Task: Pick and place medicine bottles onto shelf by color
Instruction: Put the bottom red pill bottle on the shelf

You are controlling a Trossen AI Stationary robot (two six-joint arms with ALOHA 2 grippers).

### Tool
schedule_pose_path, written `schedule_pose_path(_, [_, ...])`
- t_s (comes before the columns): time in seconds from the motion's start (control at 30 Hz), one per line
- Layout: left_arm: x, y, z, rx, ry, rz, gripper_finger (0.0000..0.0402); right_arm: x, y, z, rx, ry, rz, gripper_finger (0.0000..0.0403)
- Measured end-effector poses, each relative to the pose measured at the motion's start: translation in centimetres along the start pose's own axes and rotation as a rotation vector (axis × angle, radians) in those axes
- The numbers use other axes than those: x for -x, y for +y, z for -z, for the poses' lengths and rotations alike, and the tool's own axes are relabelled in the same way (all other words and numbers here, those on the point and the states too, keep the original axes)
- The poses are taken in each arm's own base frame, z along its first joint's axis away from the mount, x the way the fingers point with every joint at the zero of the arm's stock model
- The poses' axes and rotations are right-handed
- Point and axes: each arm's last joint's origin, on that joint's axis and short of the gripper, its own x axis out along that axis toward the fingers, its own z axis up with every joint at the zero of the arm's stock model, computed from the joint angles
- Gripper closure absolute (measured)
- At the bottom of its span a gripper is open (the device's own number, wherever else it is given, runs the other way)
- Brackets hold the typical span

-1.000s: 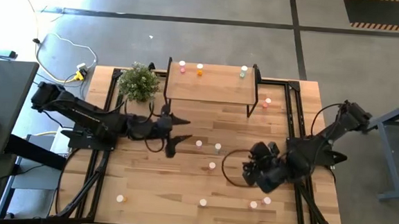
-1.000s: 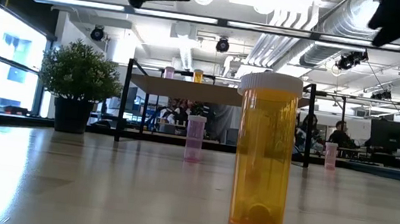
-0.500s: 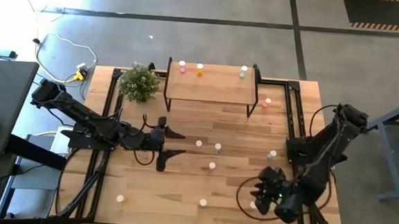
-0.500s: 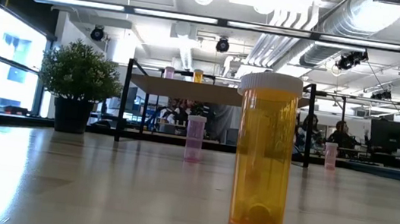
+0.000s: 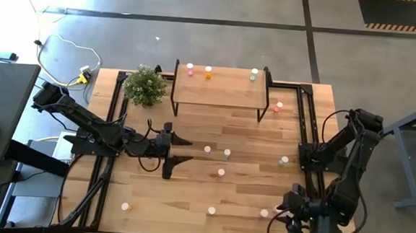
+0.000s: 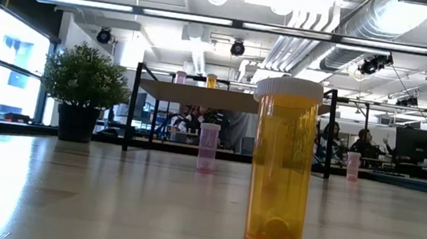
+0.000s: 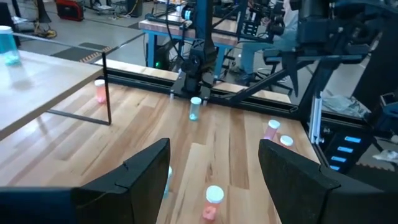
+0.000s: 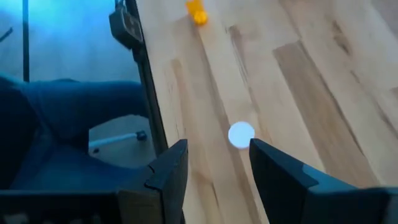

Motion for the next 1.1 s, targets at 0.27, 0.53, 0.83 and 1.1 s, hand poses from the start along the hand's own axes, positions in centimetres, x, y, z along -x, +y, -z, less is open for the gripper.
schedule_pose_path(0.27, [0.0,0.0,0.0,0.011,-0.002,-0.009,0.0165,0.0,0.1,0.0,0.129,-0.002,-0.006,0.024])
schedule_pose_path(0.53, [0.3,-0.5,0.1,0.037,0.001,0.014,0.0165,-3.0,0.9,1.5,0.198,0.013,0.068,0.024])
schedule_pose_path(0.83, [0.6,-1.2,0.0,0.051,-0.02,0.04,0.0165,-6.6,1.8,3.4,0.27,0.028,0.119,0.024])
schedule_pose_path(1.1, [0.6,-1.2,0.0,0.05,-0.023,0.031,0.0165,-7.5,1.7,3.4,0.276,-0.016,0.154,0.024])
